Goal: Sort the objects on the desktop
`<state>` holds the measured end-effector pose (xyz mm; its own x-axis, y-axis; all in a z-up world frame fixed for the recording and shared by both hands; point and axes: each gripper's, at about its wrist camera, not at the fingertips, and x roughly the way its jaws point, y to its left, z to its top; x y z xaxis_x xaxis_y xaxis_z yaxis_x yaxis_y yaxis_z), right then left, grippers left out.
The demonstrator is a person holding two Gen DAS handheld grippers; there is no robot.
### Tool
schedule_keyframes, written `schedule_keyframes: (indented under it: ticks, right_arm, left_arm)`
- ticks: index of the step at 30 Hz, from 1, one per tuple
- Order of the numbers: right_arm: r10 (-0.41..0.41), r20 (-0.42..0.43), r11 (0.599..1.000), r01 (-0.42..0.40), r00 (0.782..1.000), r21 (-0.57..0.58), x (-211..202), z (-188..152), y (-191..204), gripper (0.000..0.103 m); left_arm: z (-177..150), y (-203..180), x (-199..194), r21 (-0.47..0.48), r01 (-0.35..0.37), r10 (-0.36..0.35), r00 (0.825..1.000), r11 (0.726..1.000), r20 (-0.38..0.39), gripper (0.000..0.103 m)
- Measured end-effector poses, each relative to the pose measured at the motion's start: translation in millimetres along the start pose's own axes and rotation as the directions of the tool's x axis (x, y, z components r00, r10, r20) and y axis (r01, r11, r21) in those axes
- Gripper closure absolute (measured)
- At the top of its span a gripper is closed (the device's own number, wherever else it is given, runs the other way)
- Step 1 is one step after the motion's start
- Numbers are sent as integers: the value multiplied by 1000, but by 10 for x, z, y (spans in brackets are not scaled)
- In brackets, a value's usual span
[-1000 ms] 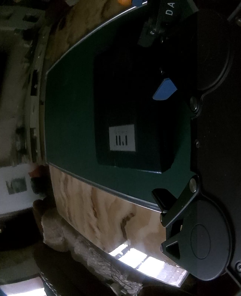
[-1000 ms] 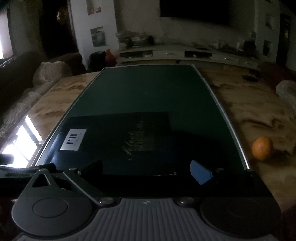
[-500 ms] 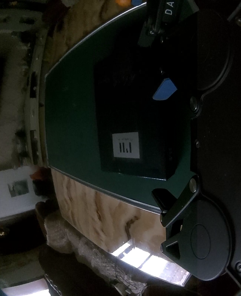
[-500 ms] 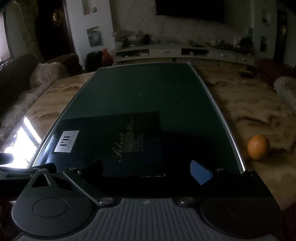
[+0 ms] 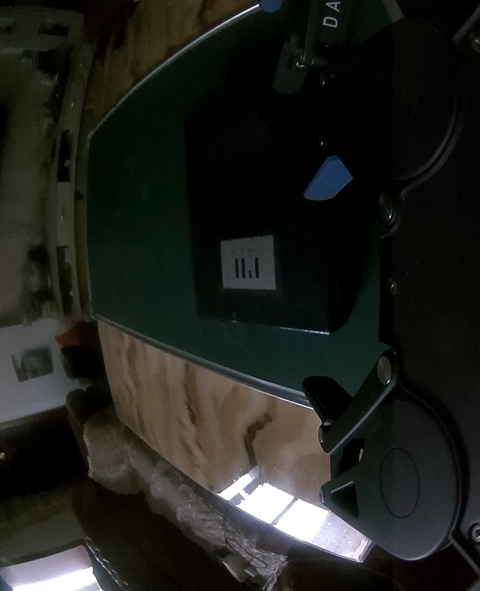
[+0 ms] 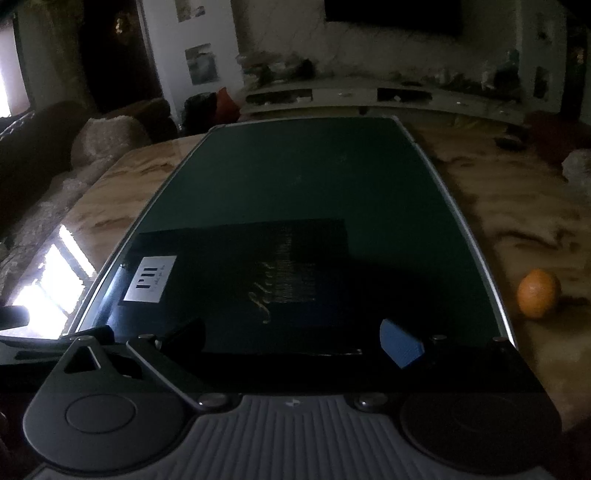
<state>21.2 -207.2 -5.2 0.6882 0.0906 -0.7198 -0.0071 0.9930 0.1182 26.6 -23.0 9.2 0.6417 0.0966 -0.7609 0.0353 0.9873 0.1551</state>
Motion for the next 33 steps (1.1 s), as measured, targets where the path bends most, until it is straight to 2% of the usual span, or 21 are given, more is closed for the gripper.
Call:
schedule_keyframes:
  ticks: [7,21,33]
  right_arm:
    - [12,-9,1000,-12,1000,-17,53,32,115,0]
    - [0,-15,1000,0,1000,16,64,21,-59,0]
    - [18,-24,1000,-18,1000,12,82,10,-62,0]
  left_arm:
    - [16,88,38,-6,-16,15,1000,1000,-11,0]
    - [36,-82,37,21,0,0,1000,1000,-6,0]
    - [41,-92,64,18,-19,19,1000,1000,-18,0]
